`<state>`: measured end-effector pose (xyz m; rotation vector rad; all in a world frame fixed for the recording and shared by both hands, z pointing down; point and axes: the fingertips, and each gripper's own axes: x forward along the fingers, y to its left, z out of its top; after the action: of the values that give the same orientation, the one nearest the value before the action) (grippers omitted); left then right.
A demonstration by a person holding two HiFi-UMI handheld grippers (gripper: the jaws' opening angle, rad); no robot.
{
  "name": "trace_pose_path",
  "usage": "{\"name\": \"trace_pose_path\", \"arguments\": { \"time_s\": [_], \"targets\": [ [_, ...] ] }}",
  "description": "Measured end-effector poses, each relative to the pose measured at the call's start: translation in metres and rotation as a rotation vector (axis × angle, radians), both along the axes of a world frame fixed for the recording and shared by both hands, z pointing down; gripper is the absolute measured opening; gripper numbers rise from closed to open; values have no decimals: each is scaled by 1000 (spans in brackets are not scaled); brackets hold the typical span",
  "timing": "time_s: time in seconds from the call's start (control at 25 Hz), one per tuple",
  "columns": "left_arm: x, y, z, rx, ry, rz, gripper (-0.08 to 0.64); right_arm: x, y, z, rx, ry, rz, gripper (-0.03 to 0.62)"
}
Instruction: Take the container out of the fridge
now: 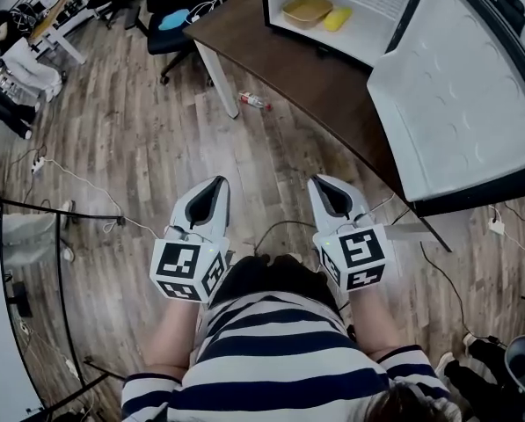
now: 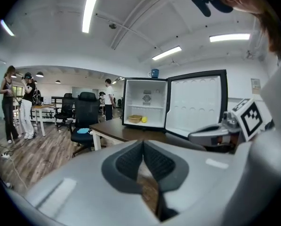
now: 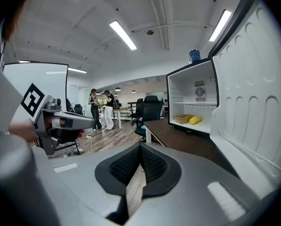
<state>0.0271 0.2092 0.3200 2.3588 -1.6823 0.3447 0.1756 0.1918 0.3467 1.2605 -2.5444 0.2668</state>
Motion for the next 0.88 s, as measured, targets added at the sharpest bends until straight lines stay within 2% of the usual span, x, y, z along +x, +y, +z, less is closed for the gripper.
{"name": "trace_pose_path", "arguments": {
  "time_s": [0.24,0.48,0.72,0.88],
  "targets": [
    [-21,-12,6,-9,3,-30,0,-23,-10,10,-21,13,-42,-6],
    [-46,-48,12,-3,19,-4,0,-45,-43,12,-18,53,-5,-6],
    [-88,-94,14,-2,35,14,0,-82,-91,8,-10,106,23,-6],
    [-124,-118,18,-2,46,10,0,-121,-115,10,-7,118,10,-6]
  ]
}}
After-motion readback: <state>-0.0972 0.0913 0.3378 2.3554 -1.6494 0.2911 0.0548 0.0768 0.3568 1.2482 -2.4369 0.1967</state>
